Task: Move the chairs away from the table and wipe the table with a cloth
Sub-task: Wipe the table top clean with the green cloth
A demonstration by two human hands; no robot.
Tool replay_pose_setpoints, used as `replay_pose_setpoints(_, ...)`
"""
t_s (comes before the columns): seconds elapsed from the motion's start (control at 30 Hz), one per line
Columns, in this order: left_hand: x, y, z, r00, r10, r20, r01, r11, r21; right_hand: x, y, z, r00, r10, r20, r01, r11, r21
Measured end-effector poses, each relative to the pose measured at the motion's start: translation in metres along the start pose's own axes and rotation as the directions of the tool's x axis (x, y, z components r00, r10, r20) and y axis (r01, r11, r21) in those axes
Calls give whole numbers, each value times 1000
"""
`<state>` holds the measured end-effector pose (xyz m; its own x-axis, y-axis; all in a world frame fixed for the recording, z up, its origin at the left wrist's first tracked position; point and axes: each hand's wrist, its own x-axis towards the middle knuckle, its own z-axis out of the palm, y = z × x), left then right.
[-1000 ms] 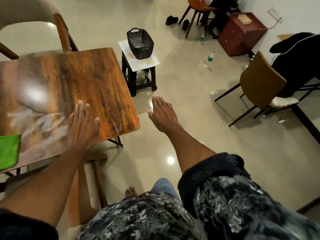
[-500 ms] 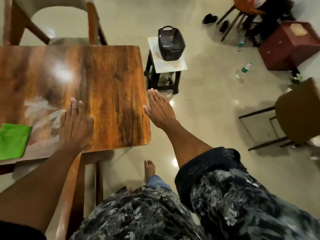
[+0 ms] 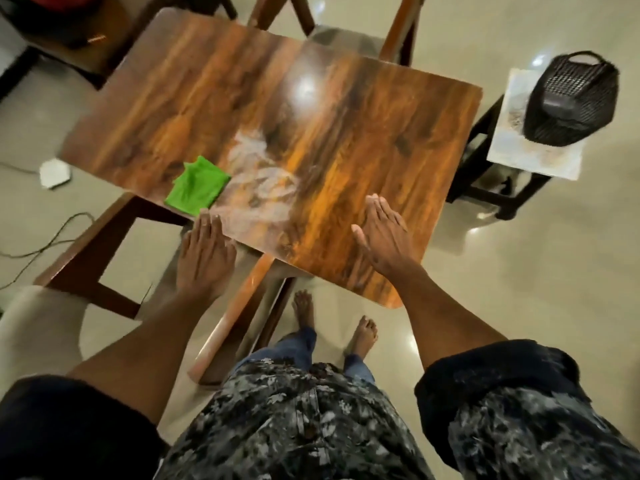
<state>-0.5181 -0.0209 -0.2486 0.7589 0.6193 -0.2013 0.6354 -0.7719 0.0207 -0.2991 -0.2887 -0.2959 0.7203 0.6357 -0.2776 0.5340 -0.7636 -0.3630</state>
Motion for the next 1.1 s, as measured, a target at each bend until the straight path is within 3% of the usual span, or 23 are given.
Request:
replay_pose_setpoints(0.2,14,-51,6,990,-113,79,114,994,2,24,-34,16,997,-16,71,18,1000,-24)
replay_pose_setpoints(0.53,84,-133,54,994,-69,82,74,995,-65,82,-107,49,996,-37,77,44,995,-93)
replay_pose_setpoints(0.73,173,-169,80,999,-30,-34,24,990,-140,163,-202,110,966,-227,121,236,969,-68)
replay_pose_setpoints(0.87,248,-200,114,984,2,-176,-42,973,-226,257,-287,169,940,-335,-67,340,937,76)
replay_pose_setpoints(0.97,271,-216,131,972,19,-235,-85,958,-274,300,-333,195,930,-342,-134,357,927,115)
replay_pose_setpoints(1.1,285,-229,152,965,-37,-260,-64,927,-370,318,-352,235,962,-240,-132,251,965,79)
